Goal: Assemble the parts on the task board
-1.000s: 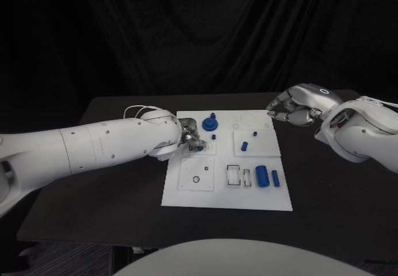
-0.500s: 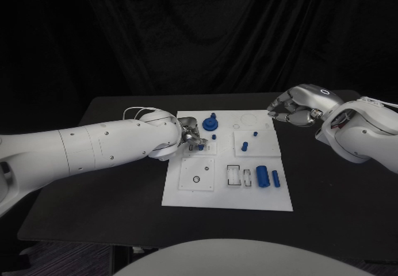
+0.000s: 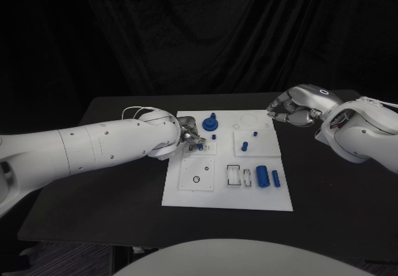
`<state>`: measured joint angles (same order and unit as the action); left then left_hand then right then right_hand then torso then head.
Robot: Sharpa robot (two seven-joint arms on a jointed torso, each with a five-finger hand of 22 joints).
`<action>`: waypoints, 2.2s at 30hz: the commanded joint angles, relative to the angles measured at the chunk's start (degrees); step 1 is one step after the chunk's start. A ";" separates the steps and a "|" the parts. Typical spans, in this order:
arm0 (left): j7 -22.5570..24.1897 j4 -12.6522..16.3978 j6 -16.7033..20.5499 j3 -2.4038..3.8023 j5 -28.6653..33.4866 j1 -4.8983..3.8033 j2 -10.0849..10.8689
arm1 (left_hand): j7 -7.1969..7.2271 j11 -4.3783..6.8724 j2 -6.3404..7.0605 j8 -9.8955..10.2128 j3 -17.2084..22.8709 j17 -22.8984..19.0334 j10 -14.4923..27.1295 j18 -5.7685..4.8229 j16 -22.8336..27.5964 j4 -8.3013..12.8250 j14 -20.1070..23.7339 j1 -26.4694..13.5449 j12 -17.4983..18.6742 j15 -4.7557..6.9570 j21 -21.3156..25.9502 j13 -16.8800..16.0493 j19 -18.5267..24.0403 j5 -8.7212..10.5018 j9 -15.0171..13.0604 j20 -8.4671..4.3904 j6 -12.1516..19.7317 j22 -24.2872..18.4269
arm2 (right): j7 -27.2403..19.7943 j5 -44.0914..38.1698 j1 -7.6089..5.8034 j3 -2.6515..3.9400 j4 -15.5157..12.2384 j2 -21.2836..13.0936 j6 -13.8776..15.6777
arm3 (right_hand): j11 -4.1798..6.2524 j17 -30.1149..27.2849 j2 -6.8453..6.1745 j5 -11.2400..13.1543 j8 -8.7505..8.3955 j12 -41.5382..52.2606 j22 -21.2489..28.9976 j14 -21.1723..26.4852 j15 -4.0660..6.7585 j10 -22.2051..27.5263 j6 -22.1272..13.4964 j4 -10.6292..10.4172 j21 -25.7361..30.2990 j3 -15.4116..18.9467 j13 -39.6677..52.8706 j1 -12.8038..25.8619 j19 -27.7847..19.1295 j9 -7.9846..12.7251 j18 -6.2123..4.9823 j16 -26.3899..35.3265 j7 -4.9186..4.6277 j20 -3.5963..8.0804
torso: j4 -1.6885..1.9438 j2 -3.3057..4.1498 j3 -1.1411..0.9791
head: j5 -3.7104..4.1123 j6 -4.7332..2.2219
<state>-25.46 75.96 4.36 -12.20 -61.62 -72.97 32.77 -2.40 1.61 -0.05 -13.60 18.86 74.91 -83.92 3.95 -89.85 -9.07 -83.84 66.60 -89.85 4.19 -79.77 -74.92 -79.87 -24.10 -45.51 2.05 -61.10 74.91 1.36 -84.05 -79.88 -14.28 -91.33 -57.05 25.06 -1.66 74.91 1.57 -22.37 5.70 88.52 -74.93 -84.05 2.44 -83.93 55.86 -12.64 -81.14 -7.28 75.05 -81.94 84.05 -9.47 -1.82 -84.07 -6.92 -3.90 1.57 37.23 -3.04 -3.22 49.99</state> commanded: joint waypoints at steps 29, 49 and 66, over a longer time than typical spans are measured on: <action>0.14 0.48 -1.15 0.03 -0.13 1.11 0.23 | 0.14 0.06 0.09 0.42 1.59 15.09 -6.08 0.09 -0.15 -0.43 -6.16 -1.84 -0.15 0.23 0.63 -15.08 0.18 3.15 -0.98 -0.03 0.33 0.91 | 1.69 -0.10 0.16 0.04 -0.05 -0.07 -1.41 | -0.46 6.42 -0.12 -0.23 -0.32 -0.45 -11.86 -3.94 -0.41 -3.64 0.48 0.03 0.25 -0.35 11.88 -0.56 2.09 0.10 -0.53 0.27 0.05 -0.22 | -0.14 -0.02 0.03 | -0.34 0.01; -0.10 0.45 -1.51 0.03 -0.13 1.31 0.41 | -0.35 -0.37 0.33 1.68 -1.75 15.09 -6.08 0.11 -0.15 -4.59 -6.16 -6.13 -0.15 -0.13 0.99 -15.08 0.19 11.14 -1.71 0.28 0.61 1.08 | 2.02 -0.10 0.26 0.04 -0.02 -0.08 -2.06 | -0.46 6.42 -0.12 -0.23 -0.32 -0.45 -11.86 -3.94 -0.41 -3.64 0.48 0.03 0.25 -0.35 11.88 -0.56 2.09 0.10 -0.53 0.27 0.05 -0.22 | -0.04 0.01 0.06 | -0.50 0.01; -0.63 0.25 -1.99 0.03 -0.13 1.41 0.56 | 0.22 -0.15 -1.24 -0.74 -10.18 15.09 -6.08 0.16 -0.15 -7.48 -6.16 -10.35 -0.15 0.03 1.41 -15.08 0.01 13.17 -7.13 0.19 0.42 1.67 | 2.30 -0.10 0.28 0.04 -0.01 -0.10 -2.63 | -0.46 6.34 -0.15 -0.23 -0.30 -0.52 -11.82 -3.92 -0.40 -3.57 0.60 0.06 0.35 -0.45 11.77 -0.55 2.05 0.10 -0.55 0.34 0.06 -0.22 | -0.09 0.00 0.05 | -0.61 0.01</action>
<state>-25.56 76.21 3.96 -11.96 -61.82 -71.94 33.33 -2.54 1.42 -0.85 -14.04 8.91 74.91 -84.12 3.95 -89.85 -16.45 -83.84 56.10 -89.85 4.19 -78.64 -74.92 -79.66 -10.67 -52.07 2.27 -60.70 74.91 2.46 -84.05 -79.75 -14.28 -91.31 -57.10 22.94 -1.66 74.91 1.57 -22.37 5.71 88.39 -74.91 -84.05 2.44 -83.93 56.07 -12.47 -81.14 -7.45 75.09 -81.94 84.05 -9.43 -1.81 -84.08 -6.71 -3.90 1.51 37.24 -2.98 -3.79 49.99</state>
